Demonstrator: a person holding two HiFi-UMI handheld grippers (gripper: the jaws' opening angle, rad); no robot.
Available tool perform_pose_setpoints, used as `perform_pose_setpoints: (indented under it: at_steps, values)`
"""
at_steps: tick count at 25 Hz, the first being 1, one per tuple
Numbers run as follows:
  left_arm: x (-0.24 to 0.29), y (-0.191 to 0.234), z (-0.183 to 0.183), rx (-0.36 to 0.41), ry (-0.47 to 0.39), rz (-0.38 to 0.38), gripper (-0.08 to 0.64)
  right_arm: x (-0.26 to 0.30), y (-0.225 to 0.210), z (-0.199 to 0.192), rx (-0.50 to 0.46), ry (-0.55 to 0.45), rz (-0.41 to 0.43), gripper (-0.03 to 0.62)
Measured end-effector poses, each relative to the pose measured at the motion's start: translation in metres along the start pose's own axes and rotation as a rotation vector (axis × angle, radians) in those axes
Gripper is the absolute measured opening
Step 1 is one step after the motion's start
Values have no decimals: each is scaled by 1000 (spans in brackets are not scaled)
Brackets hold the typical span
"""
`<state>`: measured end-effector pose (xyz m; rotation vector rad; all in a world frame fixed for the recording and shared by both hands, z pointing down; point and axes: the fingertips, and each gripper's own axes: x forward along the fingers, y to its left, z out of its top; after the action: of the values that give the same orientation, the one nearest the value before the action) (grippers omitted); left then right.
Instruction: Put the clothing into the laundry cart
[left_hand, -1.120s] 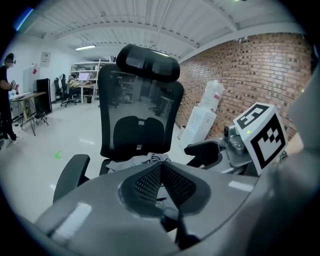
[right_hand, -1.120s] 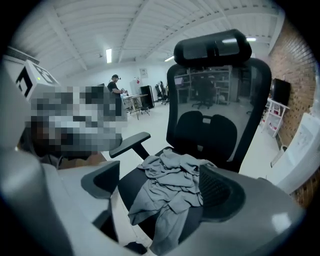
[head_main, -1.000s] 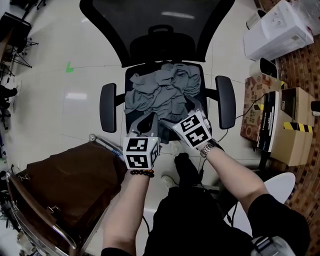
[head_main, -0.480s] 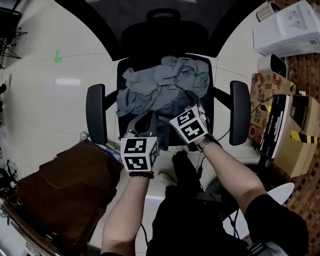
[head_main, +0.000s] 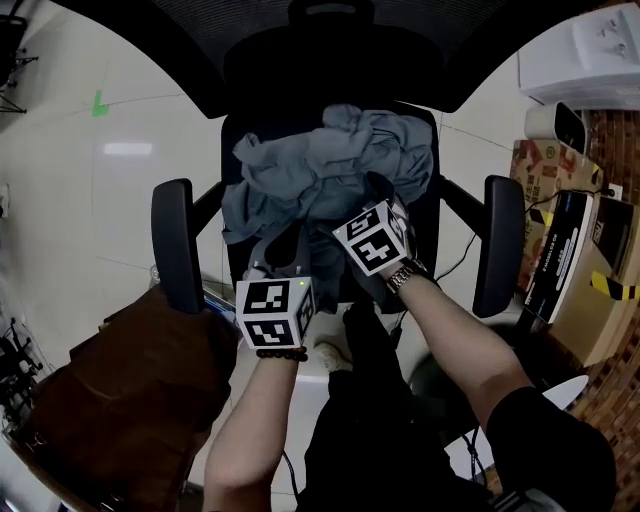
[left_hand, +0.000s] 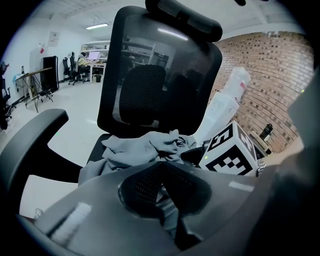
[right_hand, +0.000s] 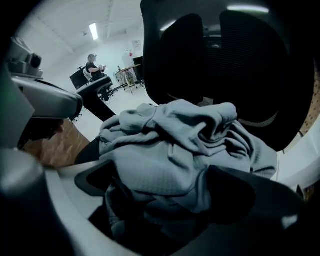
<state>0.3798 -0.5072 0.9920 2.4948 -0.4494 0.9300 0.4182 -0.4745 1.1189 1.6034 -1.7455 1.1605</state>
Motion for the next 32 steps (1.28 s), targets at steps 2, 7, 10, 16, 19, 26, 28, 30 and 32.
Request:
perform_pose_setpoints:
  at_steps: [2, 7, 10, 16, 19, 26, 28, 30, 32]
  values:
    - [7, 4, -6, -7, -1, 0, 3, 13, -3, -7, -1, 22, -2, 589]
    - [24, 9, -5, -22, 11, 2, 3, 39, -12, -24, -16, 84, -4, 589]
    - [29, 8, 0, -19, 18, 5, 3, 44, -16, -27, -17, 103, -5, 589]
    - [33, 8, 2, -33, 23, 0, 3, 53, -21, -27, -41, 113, -51, 588]
    - [33, 7, 1, -30, 26, -1, 3, 53, -22, -28, -41, 119, -62, 554]
    - [30, 7, 2, -30, 21, -3, 3, 50, -14, -25, -12, 114, -42, 370]
    - [26, 7, 2, -27, 19, 0, 3, 47, -11, -25, 11, 115, -31, 335]
    - [23, 8, 5, -21, 19, 5, 3, 45, -9, -23, 33, 119, -16, 270]
    - [20, 8, 8, -21, 18, 10, 3, 42, -7, -21, 48, 121, -3, 201]
